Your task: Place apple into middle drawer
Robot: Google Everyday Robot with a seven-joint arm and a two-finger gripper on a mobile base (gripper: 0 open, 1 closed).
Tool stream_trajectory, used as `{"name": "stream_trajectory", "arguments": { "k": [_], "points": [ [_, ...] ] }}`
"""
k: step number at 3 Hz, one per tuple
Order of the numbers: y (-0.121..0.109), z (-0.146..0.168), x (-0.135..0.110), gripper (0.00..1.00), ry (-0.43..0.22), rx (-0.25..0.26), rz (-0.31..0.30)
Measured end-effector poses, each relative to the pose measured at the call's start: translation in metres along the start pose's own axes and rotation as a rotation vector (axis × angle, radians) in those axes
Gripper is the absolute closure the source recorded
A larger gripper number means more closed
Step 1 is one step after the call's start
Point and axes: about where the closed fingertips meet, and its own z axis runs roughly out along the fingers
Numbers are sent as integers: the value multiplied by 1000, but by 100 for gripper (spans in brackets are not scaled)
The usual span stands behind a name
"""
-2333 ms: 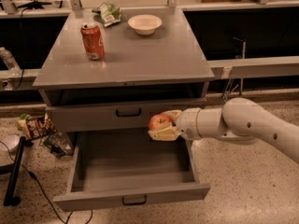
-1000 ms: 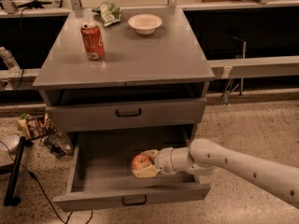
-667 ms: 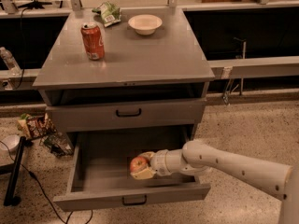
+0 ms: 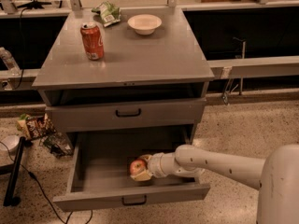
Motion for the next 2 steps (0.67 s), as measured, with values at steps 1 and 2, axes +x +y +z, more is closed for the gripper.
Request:
{"name": "stream_trajectory", "arguments": {
  "k": [1,2],
  "points": [
    [-5,4,12,36,31,13,-5],
    [-5,3,21,12,51,16,4]
  ]
}}
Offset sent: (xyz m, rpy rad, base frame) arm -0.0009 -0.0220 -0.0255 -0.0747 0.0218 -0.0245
